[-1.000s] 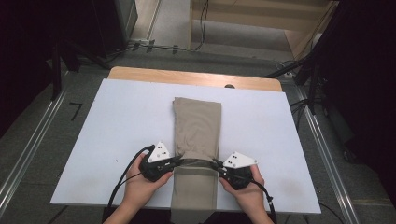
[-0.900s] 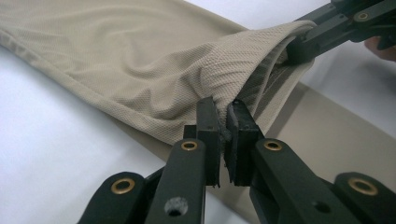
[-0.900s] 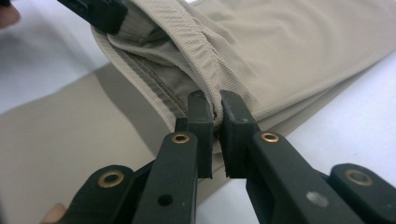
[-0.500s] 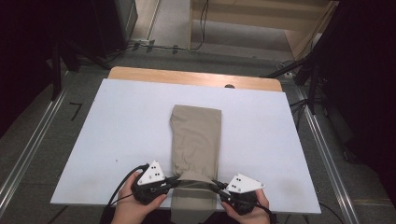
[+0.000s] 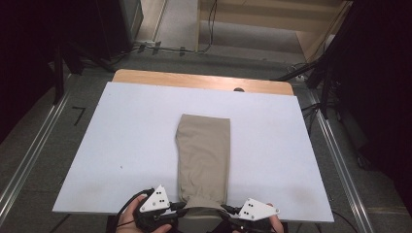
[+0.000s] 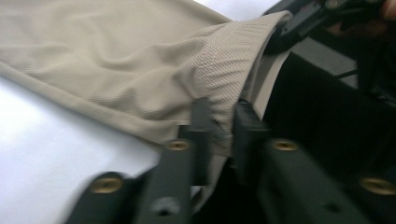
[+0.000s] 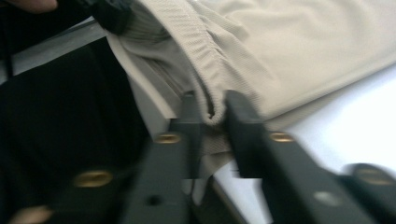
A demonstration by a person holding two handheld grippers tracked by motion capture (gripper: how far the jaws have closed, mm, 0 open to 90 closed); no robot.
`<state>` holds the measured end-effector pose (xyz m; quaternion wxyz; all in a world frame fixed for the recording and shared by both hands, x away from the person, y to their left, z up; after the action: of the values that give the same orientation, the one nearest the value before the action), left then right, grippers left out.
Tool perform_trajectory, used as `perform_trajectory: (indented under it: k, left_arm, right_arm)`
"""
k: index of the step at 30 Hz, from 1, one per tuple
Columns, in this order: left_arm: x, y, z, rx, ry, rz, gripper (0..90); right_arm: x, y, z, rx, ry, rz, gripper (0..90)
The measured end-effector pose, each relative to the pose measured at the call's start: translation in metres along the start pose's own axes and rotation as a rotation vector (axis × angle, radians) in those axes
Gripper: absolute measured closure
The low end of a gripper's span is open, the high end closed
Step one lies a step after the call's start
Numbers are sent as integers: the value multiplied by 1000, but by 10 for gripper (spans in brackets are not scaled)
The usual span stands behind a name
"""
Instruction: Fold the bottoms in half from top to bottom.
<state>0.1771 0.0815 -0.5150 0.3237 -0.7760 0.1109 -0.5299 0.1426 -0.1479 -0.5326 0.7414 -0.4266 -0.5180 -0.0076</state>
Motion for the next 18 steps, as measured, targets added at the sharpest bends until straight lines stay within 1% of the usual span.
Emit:
perform_trajectory:
  k: [1, 2, 3, 4, 5, 7, 8, 9, 10, 11, 12, 13, 14, 16, 18]
  left_arm:
    - [1, -2, 0, 9, -2, -14, 476]
    - [3, -4, 0, 6, -1, -23, 396]
    - [5, -5, 2, -2, -1, -40, 328]
    - [8, -6, 3, -6, -5, -56, 280]
    - [10, -7, 5, -7, -9, -68, 243]
    - [16, -7, 10, -16, 0, -82, 163]
    - [18, -6, 12, -28, 2, -91, 132]
    - [21, -6, 13, -44, 6, -100, 129]
    - [24, -6, 15, -50, 8, -110, 100]
    - [27, -7, 17, -55, 12, -119, 78]
    - [29, -7, 19, -68, 16, -126, 56]
    - [31, -8, 22, -78, 14, -132, 11]
    - [34, -9, 26, -70, 10, -139, 0]
    - [39, -9, 33, -49, 9, -141, 0]
    - [44, -9, 41, -37, 23, -135, 0]
  right_arm:
    - [1, -3, 1, 16, 1, -11, 494]
    - [1, -5, 1, 18, 0, -18, 411]
    - [3, -8, 1, 18, 3, -26, 356]
    - [4, -11, 1, 26, 11, -41, 324]
    - [5, -14, -1, 23, 20, -62, 293]
    - [10, -16, -5, 14, 40, -92, 259]
    - [12, -17, -7, 7, 48, -98, 249]
    - [15, -17, -10, -4, 51, -102, 239]
    - [18, -17, -12, -16, 48, -106, 237]
    - [20, -17, -14, -19, 53, -113, 237]
    - [23, -18, -17, -24, 53, -120, 237]
    - [26, -18, -19, -32, 51, -123, 230]
    - [29, -18, -21, -40, 48, -127, 217]
    - [34, -17, -25, -38, 44, -131, 203]
    - [38, -16, -29, -44, 36, -127, 176]
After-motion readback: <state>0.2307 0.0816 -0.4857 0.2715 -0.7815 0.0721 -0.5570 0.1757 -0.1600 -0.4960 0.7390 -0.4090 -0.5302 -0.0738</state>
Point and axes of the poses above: each handheld gripper's, and its own axes: y roughly forward along the jaws, x roughly out of its top, z roughly to its left, the point moved 5 cm from there along y, roughly forward along the jaws, and after that the axes turned 1 degree about z, right-handed, at the moved point
